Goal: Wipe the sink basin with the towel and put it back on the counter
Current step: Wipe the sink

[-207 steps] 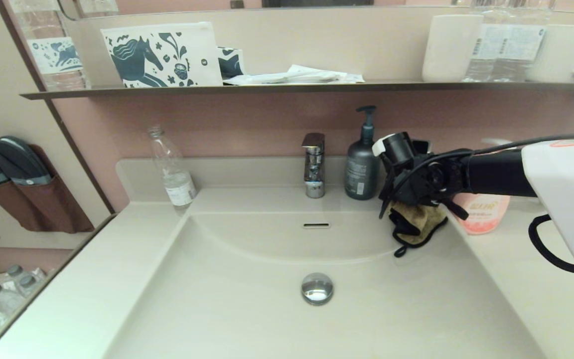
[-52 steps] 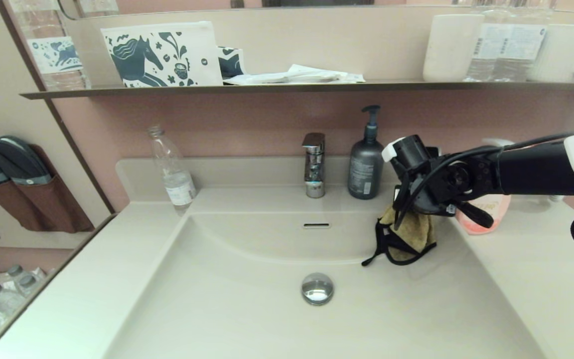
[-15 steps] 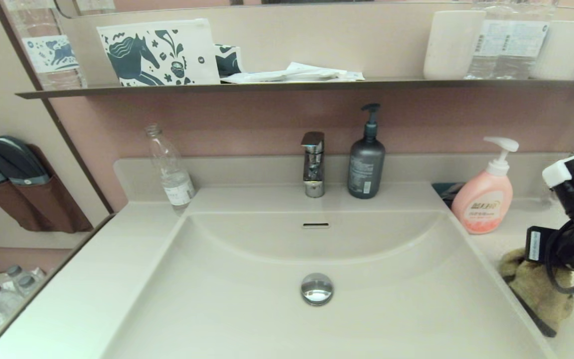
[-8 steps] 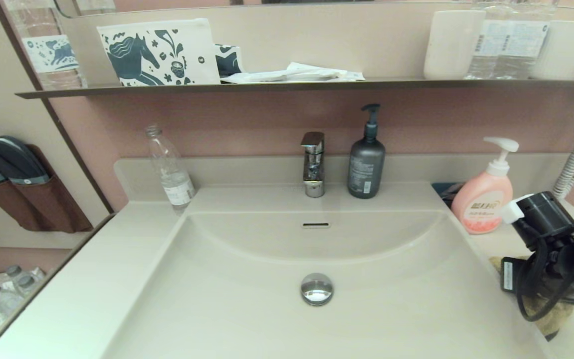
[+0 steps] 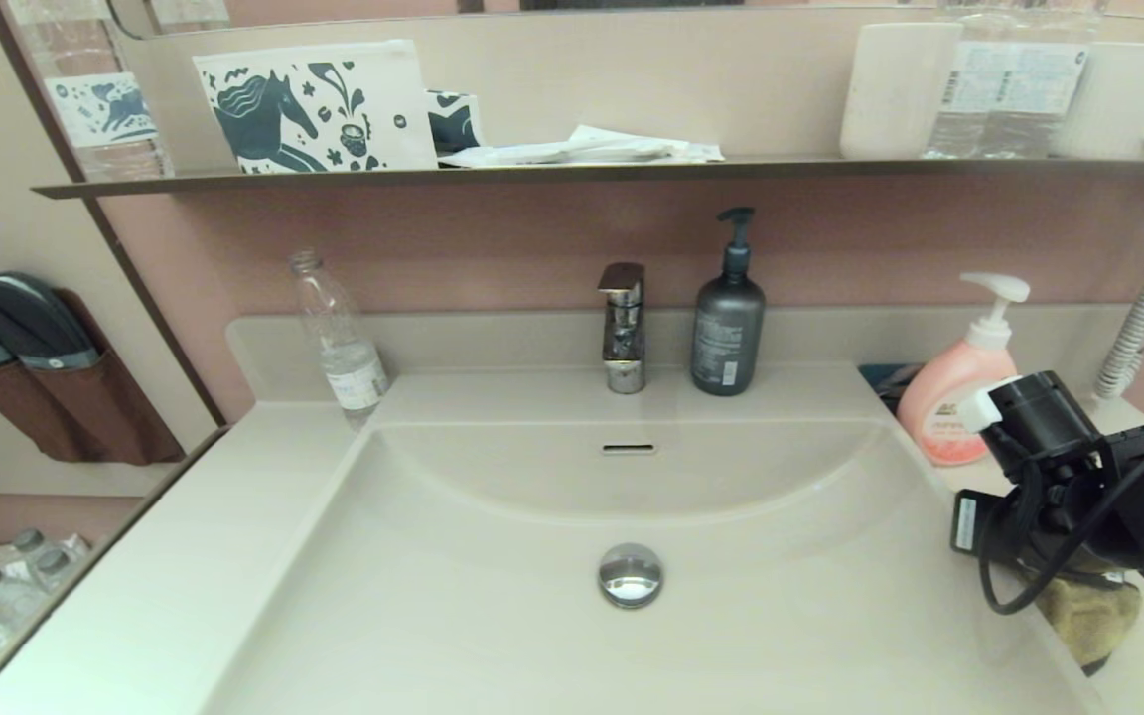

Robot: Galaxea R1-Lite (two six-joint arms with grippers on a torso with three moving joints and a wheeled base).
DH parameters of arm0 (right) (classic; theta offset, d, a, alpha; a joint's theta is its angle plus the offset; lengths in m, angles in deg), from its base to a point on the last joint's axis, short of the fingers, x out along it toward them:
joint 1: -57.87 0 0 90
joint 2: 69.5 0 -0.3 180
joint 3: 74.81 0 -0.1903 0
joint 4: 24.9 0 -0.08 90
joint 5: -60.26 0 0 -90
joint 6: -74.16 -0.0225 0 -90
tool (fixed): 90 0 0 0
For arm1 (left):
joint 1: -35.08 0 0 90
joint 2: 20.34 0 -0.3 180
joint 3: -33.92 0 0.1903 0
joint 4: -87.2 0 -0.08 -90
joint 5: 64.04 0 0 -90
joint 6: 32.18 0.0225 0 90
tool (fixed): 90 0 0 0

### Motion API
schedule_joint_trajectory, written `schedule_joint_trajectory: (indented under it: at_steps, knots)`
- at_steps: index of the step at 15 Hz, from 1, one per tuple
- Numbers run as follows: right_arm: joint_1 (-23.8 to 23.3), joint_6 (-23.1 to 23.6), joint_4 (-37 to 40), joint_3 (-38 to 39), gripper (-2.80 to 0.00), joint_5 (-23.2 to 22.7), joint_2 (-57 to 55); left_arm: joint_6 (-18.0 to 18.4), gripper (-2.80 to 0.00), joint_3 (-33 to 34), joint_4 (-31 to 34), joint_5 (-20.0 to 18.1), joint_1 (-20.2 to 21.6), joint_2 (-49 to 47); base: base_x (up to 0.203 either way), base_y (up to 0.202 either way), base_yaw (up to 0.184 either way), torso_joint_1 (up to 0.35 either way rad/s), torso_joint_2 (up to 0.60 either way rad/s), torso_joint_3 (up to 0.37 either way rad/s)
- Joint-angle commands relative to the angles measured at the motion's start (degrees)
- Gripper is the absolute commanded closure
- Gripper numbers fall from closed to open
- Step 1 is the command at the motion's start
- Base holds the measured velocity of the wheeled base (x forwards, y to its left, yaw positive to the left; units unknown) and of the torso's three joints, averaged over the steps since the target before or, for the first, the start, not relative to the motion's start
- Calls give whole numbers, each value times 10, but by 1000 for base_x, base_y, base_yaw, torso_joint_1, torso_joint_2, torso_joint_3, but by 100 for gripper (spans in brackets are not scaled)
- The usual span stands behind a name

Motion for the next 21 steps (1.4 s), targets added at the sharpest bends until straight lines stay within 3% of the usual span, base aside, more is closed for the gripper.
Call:
schedule_joint_trajectory:
  at_steps: [1, 6, 12, 21]
  knots:
    - [0, 7, 22, -13, 0, -5, 24, 0, 0, 0, 0, 0, 0, 0, 0, 0, 0, 0, 0, 0]
    - [-19, 24, 130, -68, 0, -20, 81, 0, 0, 0, 0, 0, 0, 0, 0, 0, 0, 0, 0, 0]
    - [-27, 37, 125, -82, 0, -27, 30, 0, 0, 0, 0, 0, 0, 0, 0, 0, 0, 0, 0, 0]
    - [-37, 32, 55, -133, 0, -61, -30, 0, 0, 0, 0, 0, 0, 0, 0, 0, 0, 0, 0, 0]
